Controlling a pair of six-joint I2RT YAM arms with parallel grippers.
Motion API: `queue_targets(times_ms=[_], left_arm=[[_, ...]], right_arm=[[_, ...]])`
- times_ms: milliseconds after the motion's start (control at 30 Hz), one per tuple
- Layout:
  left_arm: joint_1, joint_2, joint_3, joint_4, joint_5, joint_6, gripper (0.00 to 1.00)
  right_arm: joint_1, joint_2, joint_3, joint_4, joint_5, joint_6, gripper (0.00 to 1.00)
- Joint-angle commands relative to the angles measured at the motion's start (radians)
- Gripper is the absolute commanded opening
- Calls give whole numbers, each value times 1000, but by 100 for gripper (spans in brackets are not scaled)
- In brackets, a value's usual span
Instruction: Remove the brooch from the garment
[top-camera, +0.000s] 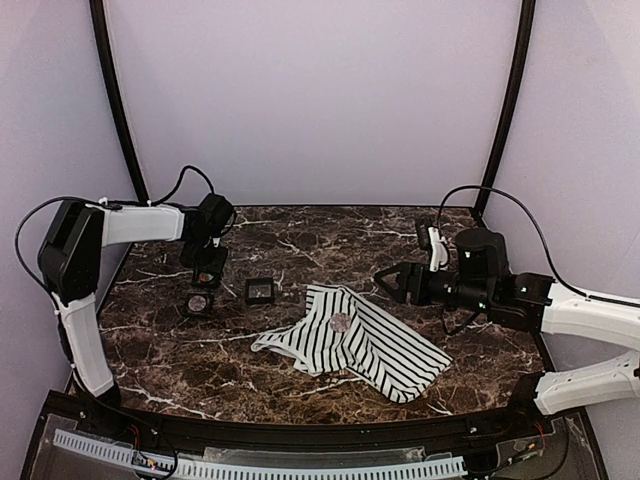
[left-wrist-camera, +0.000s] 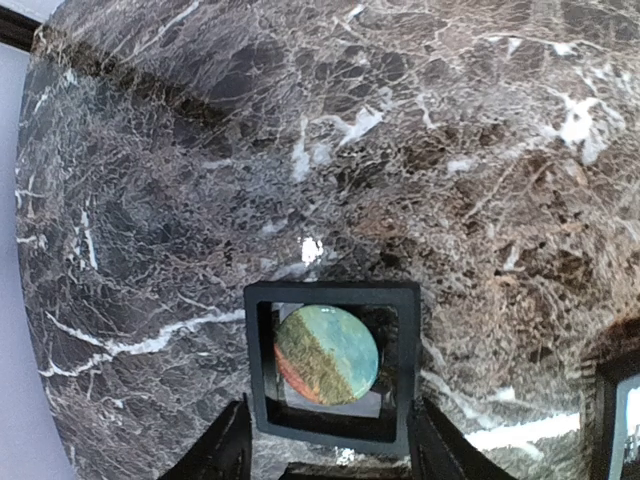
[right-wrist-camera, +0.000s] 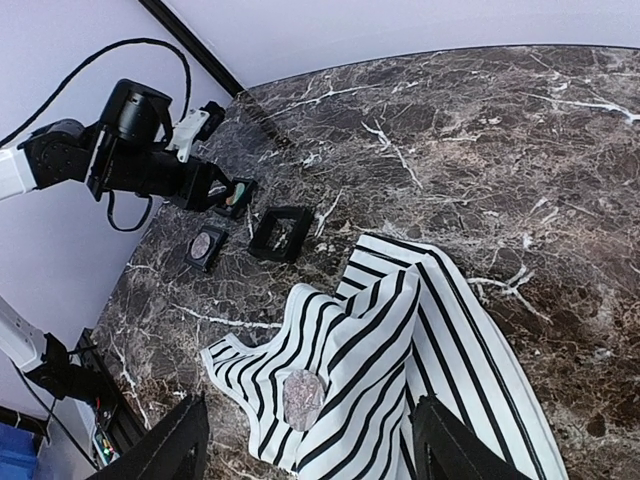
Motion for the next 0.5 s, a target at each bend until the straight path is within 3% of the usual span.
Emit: queue_targets(times_ms=[0, 200, 467], left_arm=[[8, -158, -48, 14, 43, -22, 60], [-16, -349, -161, 121, 213, -28, 71], [-223, -544, -310, 295, 405, -55, 72]], right_arm=[[-10, 21, -21, -21, -15, -8, 70], [-10, 109, -47, 27, -97, 19, 71], [-10, 284, -67, 192, -236, 75, 65]])
